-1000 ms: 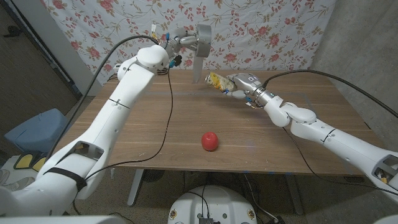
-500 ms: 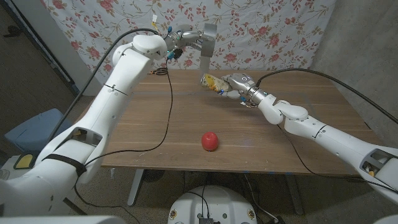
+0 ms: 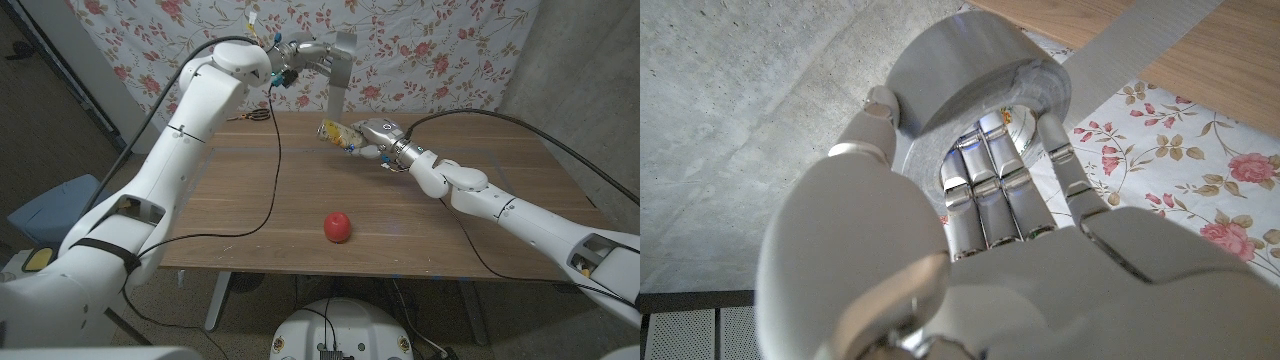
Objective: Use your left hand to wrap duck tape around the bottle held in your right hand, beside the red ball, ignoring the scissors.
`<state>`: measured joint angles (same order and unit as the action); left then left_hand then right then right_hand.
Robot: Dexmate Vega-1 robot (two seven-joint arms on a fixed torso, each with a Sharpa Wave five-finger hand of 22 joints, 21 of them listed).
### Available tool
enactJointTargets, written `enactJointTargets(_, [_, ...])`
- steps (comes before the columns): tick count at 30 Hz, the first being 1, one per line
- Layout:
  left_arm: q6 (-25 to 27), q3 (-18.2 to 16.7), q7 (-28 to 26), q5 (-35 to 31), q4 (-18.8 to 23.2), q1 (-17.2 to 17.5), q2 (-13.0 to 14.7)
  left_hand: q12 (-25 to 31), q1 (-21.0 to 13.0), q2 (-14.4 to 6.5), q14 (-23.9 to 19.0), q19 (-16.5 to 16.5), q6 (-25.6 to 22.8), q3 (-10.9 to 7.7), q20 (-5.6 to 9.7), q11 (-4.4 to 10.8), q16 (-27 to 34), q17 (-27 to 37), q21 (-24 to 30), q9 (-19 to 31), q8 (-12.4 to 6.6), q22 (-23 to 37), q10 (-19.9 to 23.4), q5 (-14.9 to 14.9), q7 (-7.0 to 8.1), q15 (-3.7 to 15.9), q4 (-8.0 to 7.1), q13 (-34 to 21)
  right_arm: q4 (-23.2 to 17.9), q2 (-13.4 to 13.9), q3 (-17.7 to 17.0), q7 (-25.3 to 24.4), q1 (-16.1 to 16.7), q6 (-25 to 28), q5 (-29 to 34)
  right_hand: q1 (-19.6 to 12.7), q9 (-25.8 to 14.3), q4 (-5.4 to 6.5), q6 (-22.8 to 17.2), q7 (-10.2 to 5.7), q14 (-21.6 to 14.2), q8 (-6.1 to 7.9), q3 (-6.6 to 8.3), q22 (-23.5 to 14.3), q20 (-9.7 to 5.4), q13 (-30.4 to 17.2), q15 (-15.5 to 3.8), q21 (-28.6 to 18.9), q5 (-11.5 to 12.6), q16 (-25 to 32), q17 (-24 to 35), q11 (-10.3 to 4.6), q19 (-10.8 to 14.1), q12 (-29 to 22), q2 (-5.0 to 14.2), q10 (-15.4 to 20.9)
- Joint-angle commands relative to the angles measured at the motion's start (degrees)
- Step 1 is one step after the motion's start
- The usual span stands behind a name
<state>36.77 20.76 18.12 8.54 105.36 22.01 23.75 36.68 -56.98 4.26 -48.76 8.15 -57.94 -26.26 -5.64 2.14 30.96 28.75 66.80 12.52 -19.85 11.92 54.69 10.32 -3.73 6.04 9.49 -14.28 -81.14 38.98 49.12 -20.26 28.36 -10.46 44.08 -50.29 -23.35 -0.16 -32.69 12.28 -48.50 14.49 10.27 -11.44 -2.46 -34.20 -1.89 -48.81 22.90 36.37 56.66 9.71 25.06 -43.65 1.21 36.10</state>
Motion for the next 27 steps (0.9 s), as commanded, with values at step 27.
enactJointTargets(27, [5.42,-2.86,1.37,4.43,14.57,5.29,2.56,-1.59,-13.53,-11.94,-1.13,0.66,-1.41,0.69,-0.51,6.54,-0.66,0.09,1.74,0.05,0.80,-0.06,7.97,-0.22,-1.74,6.27,0.14,-14.09,0.66,-1.75,0.88,1.03,-0.10,2.52,-0.92,-7.86,-0.56,3.84,-26.22,-17.68,-4.45,-0.11,2.40,-0.09,-5.92,-0.28,-10.72,-1.04,0.56,-0.69,1.29,-13.89,-0.27,-0.04,6.78,17.89])
